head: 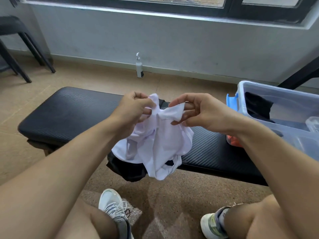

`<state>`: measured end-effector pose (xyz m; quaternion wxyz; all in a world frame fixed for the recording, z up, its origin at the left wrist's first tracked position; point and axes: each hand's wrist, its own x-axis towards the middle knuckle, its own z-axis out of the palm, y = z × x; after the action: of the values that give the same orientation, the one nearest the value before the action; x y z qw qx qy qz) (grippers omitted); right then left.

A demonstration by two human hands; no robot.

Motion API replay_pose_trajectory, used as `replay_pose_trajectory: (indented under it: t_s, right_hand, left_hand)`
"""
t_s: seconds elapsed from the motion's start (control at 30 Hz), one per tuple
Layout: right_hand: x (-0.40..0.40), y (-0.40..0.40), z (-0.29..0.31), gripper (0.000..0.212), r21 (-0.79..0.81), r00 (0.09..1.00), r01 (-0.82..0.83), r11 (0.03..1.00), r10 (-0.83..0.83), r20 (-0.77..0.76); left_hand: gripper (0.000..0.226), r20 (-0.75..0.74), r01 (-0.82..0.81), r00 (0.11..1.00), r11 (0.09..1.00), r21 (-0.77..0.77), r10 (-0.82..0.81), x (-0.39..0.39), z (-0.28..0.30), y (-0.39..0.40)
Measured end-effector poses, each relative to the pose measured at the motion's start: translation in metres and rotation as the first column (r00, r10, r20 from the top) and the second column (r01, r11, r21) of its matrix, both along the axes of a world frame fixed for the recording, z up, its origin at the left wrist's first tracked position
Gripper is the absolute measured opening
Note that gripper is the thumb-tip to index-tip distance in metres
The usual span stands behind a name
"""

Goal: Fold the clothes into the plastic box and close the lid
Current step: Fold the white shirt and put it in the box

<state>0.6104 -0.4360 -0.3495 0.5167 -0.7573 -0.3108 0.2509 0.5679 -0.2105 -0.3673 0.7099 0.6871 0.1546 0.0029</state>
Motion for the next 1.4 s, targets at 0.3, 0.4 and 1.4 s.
replay_pose_trajectory:
  t_s: [0.3,0.4,1.4]
  right_hand:
    - [-0.005,0.011,-0.007,0.02,-0.097,0.919,0.198,0.975,-0.151,0.363]
    - [-0.006,0.014,-0.004,0.024,-0.099,0.861,0.207,0.973,-0.134,0.49]
    - [-0.04,0.027,0.024,0.048,-0.185,0.66,-0.02,0.983,0.151,0.736]
  left_hand:
    - [0.007,-0.169,0.166,0.966,0.972,-0.168,-0.195,-0.011,-0.001,-0.008]
    - [0.006,-0.094,0.219,0.97,0.972,-0.083,-0.226,-0.012,-0.001,-0.011]
    - [0.017,0.317,-0.335,0.909,0.926,0.174,0.269,0.012,-0.02,0.051]
